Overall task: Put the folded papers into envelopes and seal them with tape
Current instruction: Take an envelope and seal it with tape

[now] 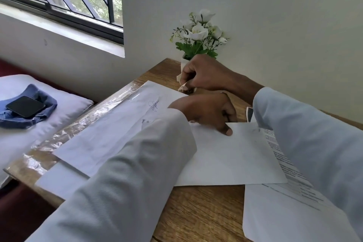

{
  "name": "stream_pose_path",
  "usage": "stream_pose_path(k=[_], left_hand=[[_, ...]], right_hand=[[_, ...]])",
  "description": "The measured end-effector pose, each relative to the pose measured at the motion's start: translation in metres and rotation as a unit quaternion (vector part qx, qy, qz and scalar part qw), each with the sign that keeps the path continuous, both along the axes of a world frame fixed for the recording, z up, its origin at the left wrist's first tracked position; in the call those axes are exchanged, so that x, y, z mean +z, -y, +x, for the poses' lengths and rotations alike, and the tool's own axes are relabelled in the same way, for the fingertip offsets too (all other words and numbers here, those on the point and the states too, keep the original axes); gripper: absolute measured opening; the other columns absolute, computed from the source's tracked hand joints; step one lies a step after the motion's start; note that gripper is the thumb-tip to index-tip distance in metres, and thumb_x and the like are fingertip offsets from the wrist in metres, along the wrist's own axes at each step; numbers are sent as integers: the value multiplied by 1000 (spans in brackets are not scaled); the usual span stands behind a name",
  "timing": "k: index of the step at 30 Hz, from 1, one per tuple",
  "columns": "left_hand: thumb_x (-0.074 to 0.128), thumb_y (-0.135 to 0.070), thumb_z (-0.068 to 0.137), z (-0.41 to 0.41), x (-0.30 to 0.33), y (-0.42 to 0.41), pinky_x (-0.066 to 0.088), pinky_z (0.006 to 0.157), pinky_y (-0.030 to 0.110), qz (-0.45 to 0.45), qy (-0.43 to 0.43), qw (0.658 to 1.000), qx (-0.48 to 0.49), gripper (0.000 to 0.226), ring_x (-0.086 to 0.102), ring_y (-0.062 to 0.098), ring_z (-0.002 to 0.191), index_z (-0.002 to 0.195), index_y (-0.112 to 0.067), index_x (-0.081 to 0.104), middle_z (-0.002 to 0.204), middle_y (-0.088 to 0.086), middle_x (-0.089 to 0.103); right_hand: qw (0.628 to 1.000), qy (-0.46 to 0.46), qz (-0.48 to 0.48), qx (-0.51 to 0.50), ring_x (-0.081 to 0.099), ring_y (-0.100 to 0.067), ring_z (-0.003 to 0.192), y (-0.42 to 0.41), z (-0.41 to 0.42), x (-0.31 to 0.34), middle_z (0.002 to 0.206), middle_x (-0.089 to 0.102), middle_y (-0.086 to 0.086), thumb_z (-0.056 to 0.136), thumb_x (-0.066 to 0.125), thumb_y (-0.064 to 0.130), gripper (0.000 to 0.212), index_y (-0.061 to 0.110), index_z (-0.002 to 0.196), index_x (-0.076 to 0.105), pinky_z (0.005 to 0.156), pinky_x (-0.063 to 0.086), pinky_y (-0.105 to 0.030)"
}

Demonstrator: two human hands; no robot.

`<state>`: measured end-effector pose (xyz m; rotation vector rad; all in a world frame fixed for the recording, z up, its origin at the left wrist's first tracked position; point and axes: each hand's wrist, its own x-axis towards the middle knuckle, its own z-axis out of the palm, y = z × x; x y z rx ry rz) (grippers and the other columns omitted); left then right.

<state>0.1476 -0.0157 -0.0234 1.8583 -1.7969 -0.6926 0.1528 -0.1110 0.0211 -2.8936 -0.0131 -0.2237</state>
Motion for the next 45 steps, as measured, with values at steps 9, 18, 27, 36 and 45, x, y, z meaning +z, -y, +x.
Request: stream_pose_path(k=[9, 18, 27, 36, 45], left_hand=[[74, -12, 83, 4, 11, -6, 56, 77, 27, -16, -67, 997, 23, 16, 69, 15, 83, 99, -12, 74, 94, 0, 75], [67, -2, 84, -22, 14, 1, 55, 90, 44, -27, -108, 994, 8, 32, 70, 22, 95, 108, -23, 65, 100, 0, 75], [65, 1, 87, -66, 33, 14, 57, 81, 30, -101, -131, 986, 24, 27, 70, 19, 94, 108, -14, 71, 104, 2, 75], [81, -32, 76, -86, 23, 33, 44, 62, 28, -149, -134, 978, 59, 19, 56, 6, 60, 84, -21, 68, 72, -2, 73], [78, -25, 81, -92, 18, 40, 50, 69, 30, -184, -95, 977, 43, 19, 63, 12, 69, 98, -23, 70, 79, 6, 76]], right_hand=[[962, 81, 252, -65, 68, -9, 70, 11, -68, 50, 83, 75, -6, 83, 78, 12, 19, 3, 99, 75, 62, 56, -25], [862, 153, 447, -186, 65, -15, 77, 14, -211, 29, 99, 78, -13, 78, 79, 17, 24, 5, 99, 77, 68, 55, -25], [805, 201, 496, -256, 69, -15, 73, 9, -287, -9, 90, 78, -13, 60, 82, 34, 31, 14, 83, 77, 61, 55, -21], [785, 236, 489, -297, 68, -9, 64, 9, -299, -17, 83, 79, -6, 77, 80, 25, 17, 14, 90, 75, 49, 47, -18], [759, 248, 495, -343, 61, -3, 60, 12, -295, -26, 85, 77, 2, 74, 82, 30, 20, 17, 89, 79, 46, 44, -17]])
